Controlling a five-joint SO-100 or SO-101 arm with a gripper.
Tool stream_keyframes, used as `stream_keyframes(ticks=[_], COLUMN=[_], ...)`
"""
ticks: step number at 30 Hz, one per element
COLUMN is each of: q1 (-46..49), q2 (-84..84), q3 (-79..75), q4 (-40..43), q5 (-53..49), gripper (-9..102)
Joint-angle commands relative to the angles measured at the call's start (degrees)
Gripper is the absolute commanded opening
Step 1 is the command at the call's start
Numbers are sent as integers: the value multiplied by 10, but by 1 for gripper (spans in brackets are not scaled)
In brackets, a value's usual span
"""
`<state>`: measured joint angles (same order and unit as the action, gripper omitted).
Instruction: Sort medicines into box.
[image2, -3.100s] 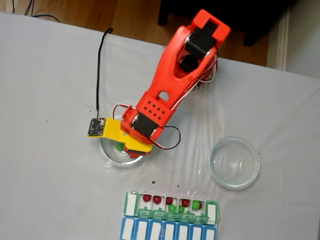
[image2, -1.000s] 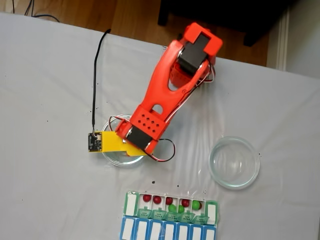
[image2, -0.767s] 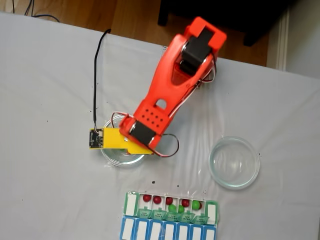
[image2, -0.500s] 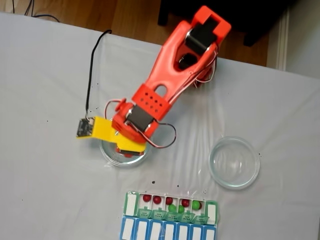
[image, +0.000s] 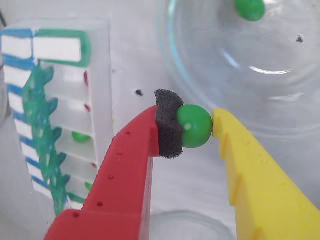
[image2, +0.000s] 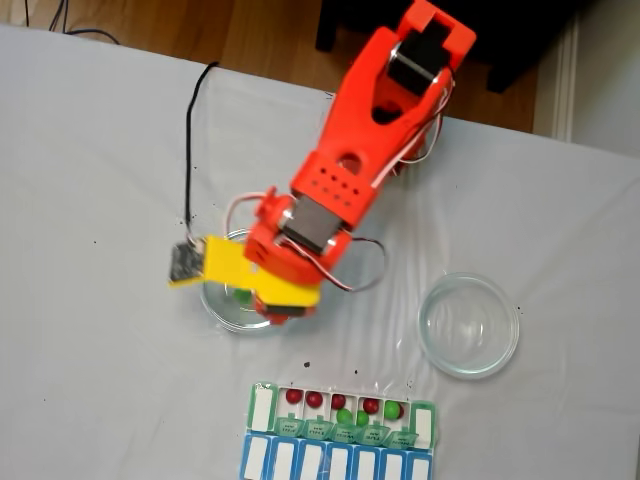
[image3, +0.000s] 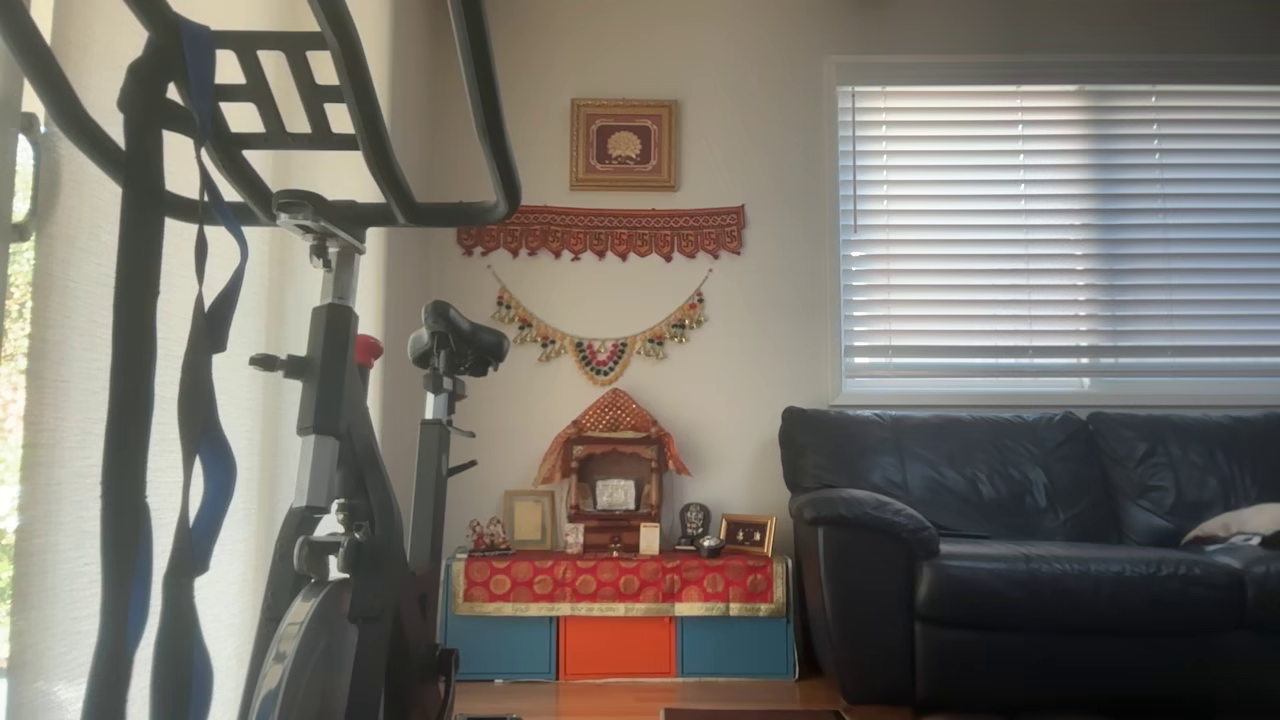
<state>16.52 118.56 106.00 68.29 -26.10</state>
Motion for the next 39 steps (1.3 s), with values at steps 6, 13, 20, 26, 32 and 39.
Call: stream_keyframes(ticks=[6, 13, 20, 26, 32, 39], q1=[-91, -127, -137, -142, -140, -138], q2=[-22, -144, -252, -285, -335, -410], q3=[-134, -224, -345, -373, -446, -552], q4=[5, 19, 45, 36, 53, 90], q5=[53, 84, 109, 110, 125, 133], gripper=[1, 1, 1, 1, 1, 1])
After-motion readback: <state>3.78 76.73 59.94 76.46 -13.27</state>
